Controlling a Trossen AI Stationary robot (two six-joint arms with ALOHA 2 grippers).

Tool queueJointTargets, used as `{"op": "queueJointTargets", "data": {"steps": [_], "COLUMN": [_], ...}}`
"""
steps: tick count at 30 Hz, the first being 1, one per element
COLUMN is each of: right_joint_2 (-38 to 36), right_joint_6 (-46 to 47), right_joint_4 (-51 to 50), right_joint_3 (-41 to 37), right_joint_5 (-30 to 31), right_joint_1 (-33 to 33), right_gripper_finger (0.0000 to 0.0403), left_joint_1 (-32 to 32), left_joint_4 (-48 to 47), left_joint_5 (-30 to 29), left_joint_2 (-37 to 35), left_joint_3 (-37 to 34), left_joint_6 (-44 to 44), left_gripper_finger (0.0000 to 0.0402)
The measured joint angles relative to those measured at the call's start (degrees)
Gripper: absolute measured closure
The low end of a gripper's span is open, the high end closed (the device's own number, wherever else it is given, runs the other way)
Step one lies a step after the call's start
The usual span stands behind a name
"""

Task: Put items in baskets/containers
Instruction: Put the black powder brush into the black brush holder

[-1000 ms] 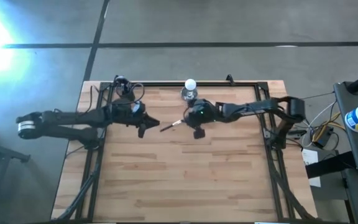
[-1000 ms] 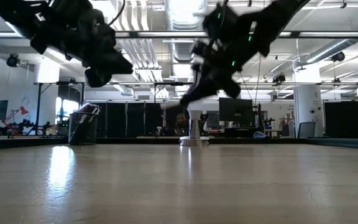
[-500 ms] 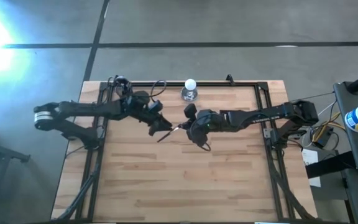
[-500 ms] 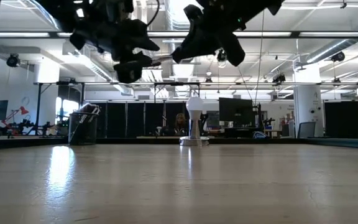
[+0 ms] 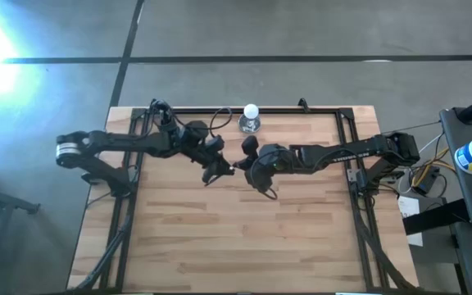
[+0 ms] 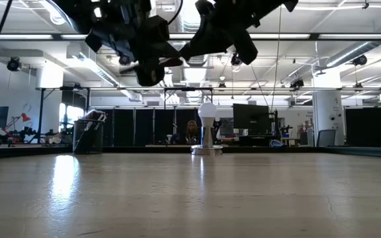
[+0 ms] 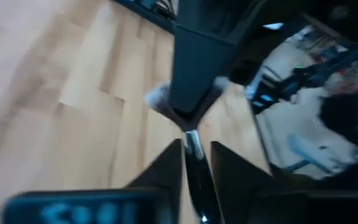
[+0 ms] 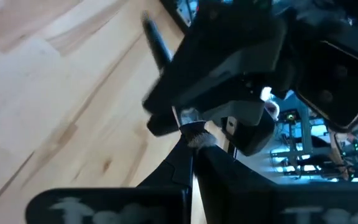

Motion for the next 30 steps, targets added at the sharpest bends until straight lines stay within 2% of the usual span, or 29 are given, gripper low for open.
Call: {"op": "queueJointTargets", "data": {"steps": [2, 3, 9, 14, 18, 24, 27, 30], "right_joint_2": [-0.1, -0.1, -2.4, -6.5, -9.4, -11.5, -11.6, -11.6], "right_joint_6": [1.4, 2.0, 9.3, 15.6, 18.7, 22.3, 23.4, 24.6], "right_joint_4": [0.4, 0.4, -1.9, -2.8, 0.2, 9.7, 13.4, 16.6], "right_joint_3": [0.0, 0.0, -0.1, -2.7, -8.0, -16.1, -18.9, -21.0], "right_joint_5": [0.2, 0.5, 2.8, 3.0, 2.9, 3.0, 2.8, 2.8], "right_joint_1": [0.0, 0.0, 0.2, 0.1, -0.2, -0.3, -0.2, -0.2], "right_gripper_finger": [0.0393, 0.039, 0.0349, 0.031, 0.031, 0.0359, 0.0387, 0.0393], "left_joint_1": [-0.3, -0.5, -1.1, -1.0, -0.5, 4.6, 9.6, 16.5], "left_joint_4": [-0.8, -1.2, -3.6, -1.1, 10.4, 37.5, 48.8, 53.7], "left_joint_5": [-4.1, -6.8, -20.0, -35.1, -48.3, -62.9, -66.3, -66.0], "left_joint_2": [-0.8, -1.4, -9.4, -18.7, -25.9, -31.4, -31.2, -30.4], "left_joint_3": [0.0, -0.1, -2.4, -11.0, -21.1, -35.5, -40.1, -41.8], "left_joint_6": [1.7, 1.9, 6.0, 7.7, 11.2, 20.6, 26.8, 28.7], "left_gripper_finger": [0.0369, 0.0373, 0.0373, 0.0373, 0.0373, 0.0373, 0.0373, 0.0373]}}
